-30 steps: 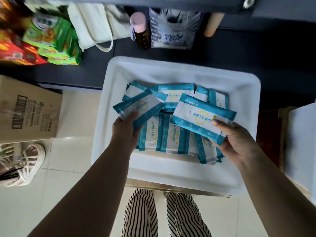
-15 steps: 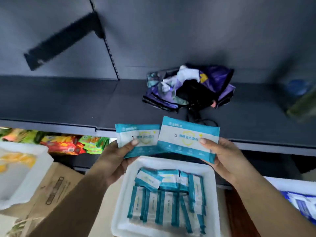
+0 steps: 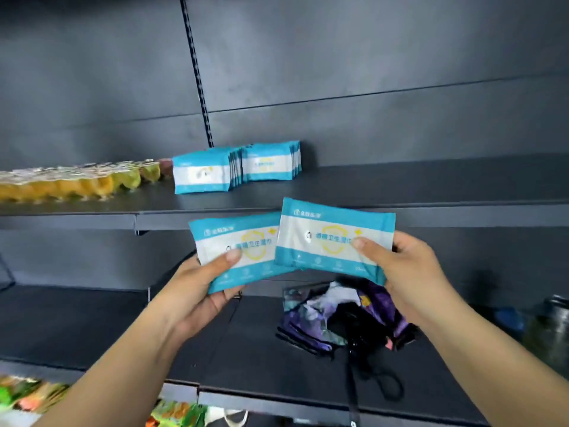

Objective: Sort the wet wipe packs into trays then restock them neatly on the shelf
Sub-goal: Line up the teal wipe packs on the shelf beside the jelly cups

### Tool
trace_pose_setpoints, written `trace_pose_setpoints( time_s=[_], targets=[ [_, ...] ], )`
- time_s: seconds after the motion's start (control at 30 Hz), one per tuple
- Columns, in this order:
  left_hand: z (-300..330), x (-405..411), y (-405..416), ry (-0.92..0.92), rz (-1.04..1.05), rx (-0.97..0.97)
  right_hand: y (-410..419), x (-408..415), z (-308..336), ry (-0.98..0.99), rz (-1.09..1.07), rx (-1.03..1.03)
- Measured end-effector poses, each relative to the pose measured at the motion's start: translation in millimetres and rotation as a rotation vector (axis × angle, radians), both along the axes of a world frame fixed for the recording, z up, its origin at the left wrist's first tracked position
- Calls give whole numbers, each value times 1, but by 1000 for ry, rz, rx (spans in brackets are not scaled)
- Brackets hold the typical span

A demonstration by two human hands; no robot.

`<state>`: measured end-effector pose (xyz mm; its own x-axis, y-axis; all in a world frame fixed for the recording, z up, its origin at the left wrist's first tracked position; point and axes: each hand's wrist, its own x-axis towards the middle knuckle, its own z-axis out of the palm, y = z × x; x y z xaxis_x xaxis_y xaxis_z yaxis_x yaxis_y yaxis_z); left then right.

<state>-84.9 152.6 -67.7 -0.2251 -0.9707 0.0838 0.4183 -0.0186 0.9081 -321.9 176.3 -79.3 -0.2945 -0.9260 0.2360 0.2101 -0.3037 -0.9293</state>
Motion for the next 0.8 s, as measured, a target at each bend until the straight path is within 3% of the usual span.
trace_pose_setpoints(
  time_s=[0.13,0.3,0.43,0.5,0.8],
  targets=[
    [34,4,-27,-4,-9,-65,-24,16,37,87,-59,-68],
    [59,24,-85,-59,243,-130,-70,35,79,182,-136,-84],
    [66,51,-139,-467,668,-313,-132,45,104,205,-171,-2],
    [67,57,-157,-559,789,-348,-172,51,106,189,-192,58],
    [45,69,-202,-614,840,-439,-303,66,97,298,-318,236]
  ],
)
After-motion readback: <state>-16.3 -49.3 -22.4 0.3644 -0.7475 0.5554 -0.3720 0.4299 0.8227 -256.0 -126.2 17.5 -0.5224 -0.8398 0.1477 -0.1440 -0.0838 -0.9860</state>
